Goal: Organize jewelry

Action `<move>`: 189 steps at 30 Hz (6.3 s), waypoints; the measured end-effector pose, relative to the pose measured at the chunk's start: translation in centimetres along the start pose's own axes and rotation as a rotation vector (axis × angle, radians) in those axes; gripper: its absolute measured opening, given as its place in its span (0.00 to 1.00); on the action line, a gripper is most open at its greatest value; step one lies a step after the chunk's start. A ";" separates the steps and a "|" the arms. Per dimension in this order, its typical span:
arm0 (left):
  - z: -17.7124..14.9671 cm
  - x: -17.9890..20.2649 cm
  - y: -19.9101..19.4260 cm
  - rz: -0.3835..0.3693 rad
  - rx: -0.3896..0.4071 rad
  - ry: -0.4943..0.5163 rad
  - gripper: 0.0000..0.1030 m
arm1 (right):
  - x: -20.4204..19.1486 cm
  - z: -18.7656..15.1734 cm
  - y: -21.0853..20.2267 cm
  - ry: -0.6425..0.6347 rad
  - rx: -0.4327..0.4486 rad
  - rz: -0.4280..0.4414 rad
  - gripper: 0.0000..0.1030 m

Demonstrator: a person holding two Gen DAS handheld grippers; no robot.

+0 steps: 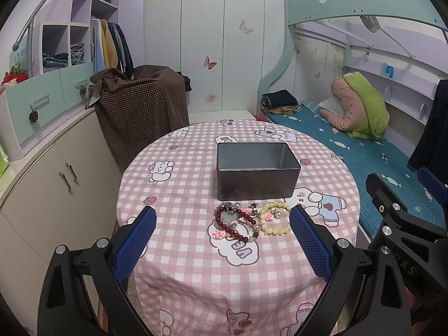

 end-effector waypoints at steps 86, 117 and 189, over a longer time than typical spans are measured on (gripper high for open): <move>-0.6 -0.7 14.5 -0.249 -0.327 -0.054 0.06 | -0.5 -6.7 16.0 0.093 -0.411 0.288 0.10; 8.7 -0.7 10.9 -0.267 -0.172 -0.080 0.06 | -1.5 5.8 11.6 -0.001 -0.137 0.295 0.10; 0.7 -0.8 15.1 -0.098 -0.394 0.033 0.59 | -0.7 0.0 13.7 0.030 -0.313 0.209 0.80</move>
Point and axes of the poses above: each gripper's, at about its wrist camera, not at the fingertips, and y roughly the way its jaws point, x to its right, z to its top, the point moved 2 cm from there along y, roughly the way its jaws point, and after that the axes turned 13 degrees about z, right-handed, at the moved point
